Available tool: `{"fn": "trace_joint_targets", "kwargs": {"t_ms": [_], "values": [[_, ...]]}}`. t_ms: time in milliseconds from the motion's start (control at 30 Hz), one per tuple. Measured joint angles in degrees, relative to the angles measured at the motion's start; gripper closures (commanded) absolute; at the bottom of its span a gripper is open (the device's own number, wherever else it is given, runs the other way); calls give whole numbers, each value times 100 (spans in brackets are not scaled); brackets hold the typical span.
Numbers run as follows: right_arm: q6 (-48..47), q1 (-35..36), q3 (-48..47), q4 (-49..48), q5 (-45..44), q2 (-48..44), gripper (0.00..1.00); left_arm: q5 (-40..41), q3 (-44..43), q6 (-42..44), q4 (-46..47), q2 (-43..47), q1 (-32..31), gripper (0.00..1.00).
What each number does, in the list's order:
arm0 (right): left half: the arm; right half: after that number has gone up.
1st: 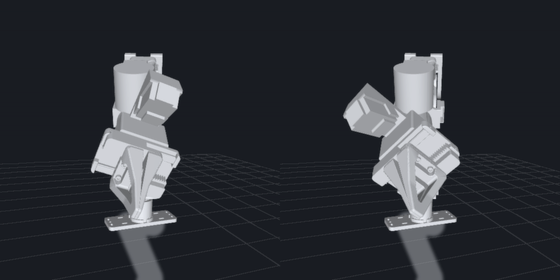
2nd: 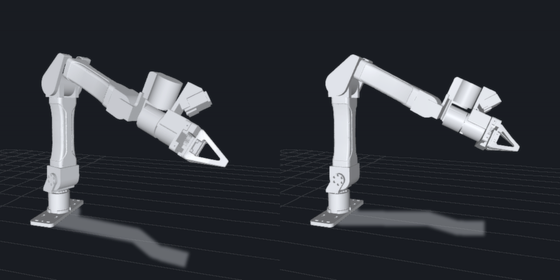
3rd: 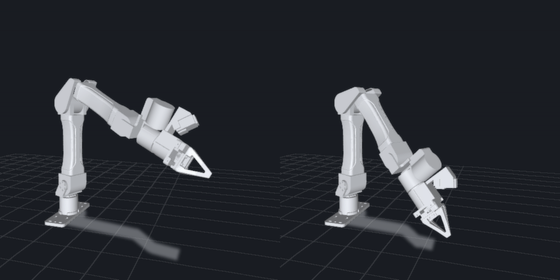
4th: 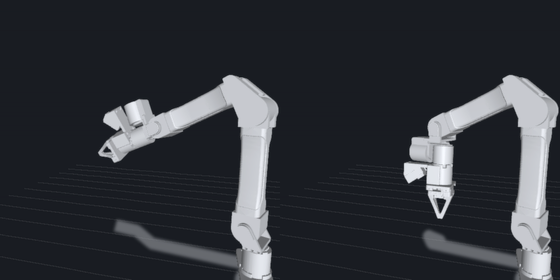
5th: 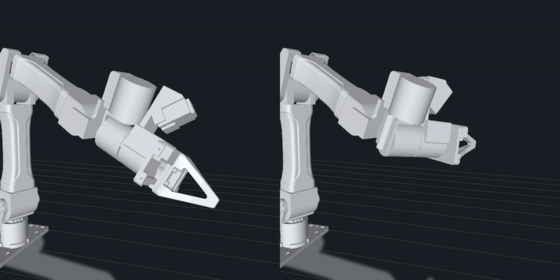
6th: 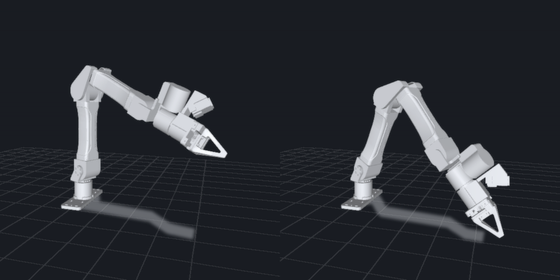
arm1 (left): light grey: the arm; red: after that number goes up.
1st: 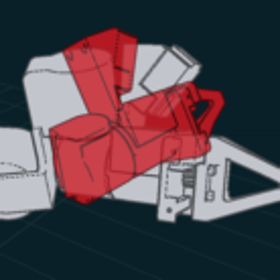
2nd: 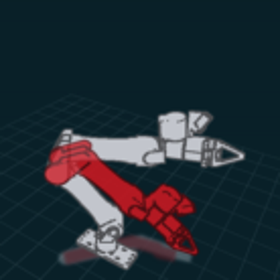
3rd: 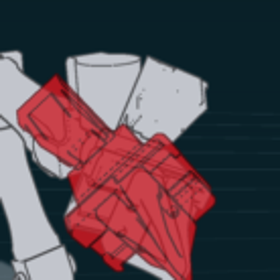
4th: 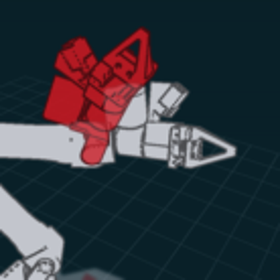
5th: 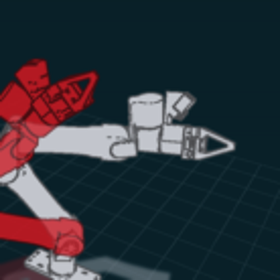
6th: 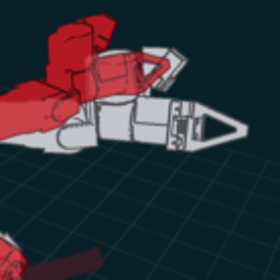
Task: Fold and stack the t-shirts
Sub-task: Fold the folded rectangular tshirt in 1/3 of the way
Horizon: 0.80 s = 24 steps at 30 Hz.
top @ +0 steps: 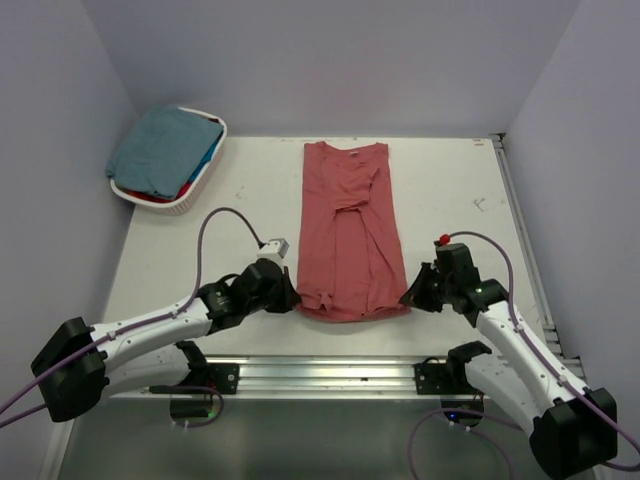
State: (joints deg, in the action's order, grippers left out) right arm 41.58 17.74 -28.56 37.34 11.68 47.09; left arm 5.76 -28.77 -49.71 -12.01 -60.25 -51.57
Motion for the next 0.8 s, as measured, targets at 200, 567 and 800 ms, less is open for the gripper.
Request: {"fn": "trace_joint_targets", "kwargs": {"t_ms": [200,567,800], "values": [[-247,0,-507,-610,-155,568,100,704,-354,525,319,-256,0,100],[-802,0,-1773,-1735,-957,2197,100,1115,-564,1620,2127,-1108,1086,100],[-1019,-13,-2538,-2214,-1276,3154,100,837,-1167,2046,2894,-2247,1698,100]]}}
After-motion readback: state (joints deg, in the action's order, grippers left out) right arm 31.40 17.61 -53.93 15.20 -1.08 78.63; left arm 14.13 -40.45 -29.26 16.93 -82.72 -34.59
